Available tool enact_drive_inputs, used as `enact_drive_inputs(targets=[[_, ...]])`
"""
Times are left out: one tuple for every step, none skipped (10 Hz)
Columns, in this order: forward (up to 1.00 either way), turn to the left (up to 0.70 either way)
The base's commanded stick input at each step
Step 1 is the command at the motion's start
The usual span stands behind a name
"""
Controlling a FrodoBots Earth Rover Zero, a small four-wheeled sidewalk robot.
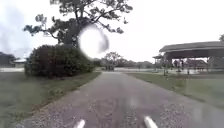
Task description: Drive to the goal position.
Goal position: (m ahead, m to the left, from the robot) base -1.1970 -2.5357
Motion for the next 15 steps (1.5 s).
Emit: enact_drive_inputs(targets=[[0.70, 0.00], [0.70, 0.00], [0.70, 0.00], [0.70, 0.00], [0.70, 0.00], [0.70, 0.00], [0.70, 0.00], [0.70, 0.00], [0.70, 0.00], [0.70, 0.00], [0.70, 0.00], [0.70, 0.00], [0.70, 0.00], [0.70, 0.00], [0.70, 0.00]])
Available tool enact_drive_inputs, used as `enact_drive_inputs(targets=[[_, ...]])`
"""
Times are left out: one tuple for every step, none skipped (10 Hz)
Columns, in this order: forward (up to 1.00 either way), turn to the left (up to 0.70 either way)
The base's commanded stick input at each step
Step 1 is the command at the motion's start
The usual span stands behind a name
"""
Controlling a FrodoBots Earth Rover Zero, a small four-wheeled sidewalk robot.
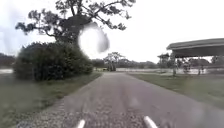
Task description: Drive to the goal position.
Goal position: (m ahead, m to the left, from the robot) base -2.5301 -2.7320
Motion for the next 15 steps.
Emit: enact_drive_inputs(targets=[[0.70, 0.00], [0.70, -0.11], [0.70, -0.28], [0.70, -0.26], [0.70, -0.12], [0.70, -0.05], [0.70, -0.04], [0.70, -0.02], [0.70, -0.01], [0.70, 0.00], [0.70, 0.00], [0.70, 0.00], [0.70, 0.00], [0.70, 0.00], [0.70, 0.00]])
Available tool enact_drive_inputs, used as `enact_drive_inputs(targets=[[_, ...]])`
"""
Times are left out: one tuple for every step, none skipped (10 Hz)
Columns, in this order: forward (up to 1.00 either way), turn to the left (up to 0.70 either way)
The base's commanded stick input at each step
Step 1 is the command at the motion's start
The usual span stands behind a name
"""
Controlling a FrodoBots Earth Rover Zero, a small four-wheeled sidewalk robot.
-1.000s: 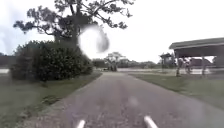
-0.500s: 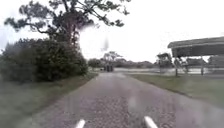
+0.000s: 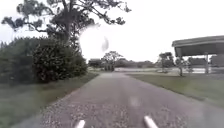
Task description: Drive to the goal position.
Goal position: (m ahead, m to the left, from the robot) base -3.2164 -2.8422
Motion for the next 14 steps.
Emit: enact_drive_inputs(targets=[[0.70, 0.00], [0.70, 0.00], [0.70, 0.00], [0.70, 0.00], [0.70, 0.00], [0.70, 0.00], [0.70, -0.26], [0.70, -0.08], [0.70, 0.00], [0.70, 0.00], [0.70, 0.00], [0.70, 0.00], [0.70, 0.00], [0.70, 0.00]])
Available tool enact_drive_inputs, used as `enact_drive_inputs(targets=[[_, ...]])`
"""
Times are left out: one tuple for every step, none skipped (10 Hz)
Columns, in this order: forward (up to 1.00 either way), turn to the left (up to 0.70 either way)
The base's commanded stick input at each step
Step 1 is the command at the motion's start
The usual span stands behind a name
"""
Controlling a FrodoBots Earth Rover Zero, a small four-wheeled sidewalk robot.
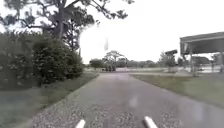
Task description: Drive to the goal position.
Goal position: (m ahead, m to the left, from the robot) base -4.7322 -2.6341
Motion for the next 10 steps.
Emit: enact_drive_inputs(targets=[[0.70, 0.00], [0.70, 0.00], [0.70, 0.00], [0.70, 0.00], [0.70, 0.00], [0.70, 0.00], [0.70, 0.00], [0.70, 0.00], [0.70, 0.00], [0.70, 0.00]])
